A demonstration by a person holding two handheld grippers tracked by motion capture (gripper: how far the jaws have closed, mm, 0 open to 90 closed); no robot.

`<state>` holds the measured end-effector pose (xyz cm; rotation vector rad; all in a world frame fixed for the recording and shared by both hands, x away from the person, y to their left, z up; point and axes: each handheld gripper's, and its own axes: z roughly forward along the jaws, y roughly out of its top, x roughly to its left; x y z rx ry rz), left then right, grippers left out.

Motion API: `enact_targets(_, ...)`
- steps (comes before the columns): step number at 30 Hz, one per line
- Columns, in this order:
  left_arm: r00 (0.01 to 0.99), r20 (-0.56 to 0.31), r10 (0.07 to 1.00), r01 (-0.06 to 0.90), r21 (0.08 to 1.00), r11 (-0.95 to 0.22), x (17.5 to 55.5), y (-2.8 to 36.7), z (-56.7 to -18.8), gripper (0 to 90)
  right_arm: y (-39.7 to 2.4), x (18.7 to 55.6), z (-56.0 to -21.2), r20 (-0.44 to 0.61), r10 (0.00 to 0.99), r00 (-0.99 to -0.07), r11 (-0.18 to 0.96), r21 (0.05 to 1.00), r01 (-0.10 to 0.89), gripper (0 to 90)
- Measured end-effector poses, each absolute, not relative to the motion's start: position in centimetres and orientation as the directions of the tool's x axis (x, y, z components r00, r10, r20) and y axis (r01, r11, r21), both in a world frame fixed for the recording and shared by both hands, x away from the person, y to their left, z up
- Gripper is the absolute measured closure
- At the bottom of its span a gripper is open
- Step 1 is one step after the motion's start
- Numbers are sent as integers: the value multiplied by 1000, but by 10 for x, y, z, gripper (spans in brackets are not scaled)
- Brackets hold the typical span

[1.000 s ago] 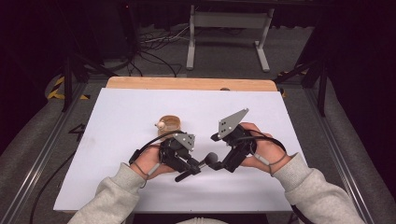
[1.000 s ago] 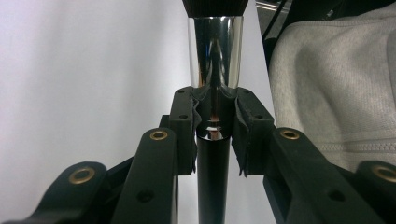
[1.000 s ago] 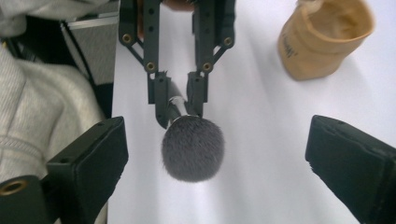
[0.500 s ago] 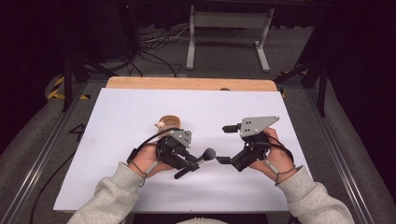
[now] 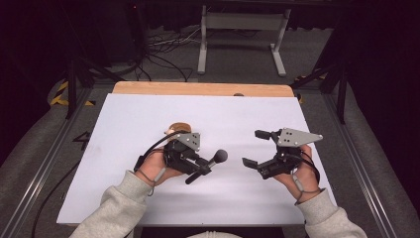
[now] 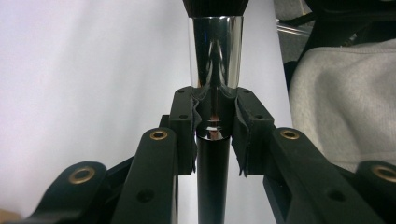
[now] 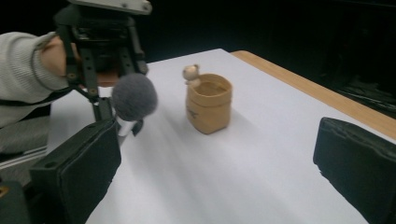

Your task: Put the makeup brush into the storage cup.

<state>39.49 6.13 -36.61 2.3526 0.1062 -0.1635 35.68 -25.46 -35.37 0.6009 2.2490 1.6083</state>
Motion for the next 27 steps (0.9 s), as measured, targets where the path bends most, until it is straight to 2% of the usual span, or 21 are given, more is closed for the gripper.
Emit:
enact_targets(5,987,-154,55,150,721,-676,400,68,-363,722,-266,356,-363,24,565,-825,246,949,196,12)
enact_targets(13,984,-144,101,175,761,-624,409,79,-351,722,-277,351,-368,34,587,-809,206,960,190,12)
enact_targets(18,982,-143,128,190,794,-577,414,88,-345,722,-281,348,-372,3,610,-792,215,962,169,12)
enact_targets(27,970,-123,209,214,842,-495,422,102,-339,722,-293,344,-380,16,626,-779,192,966,174,12)
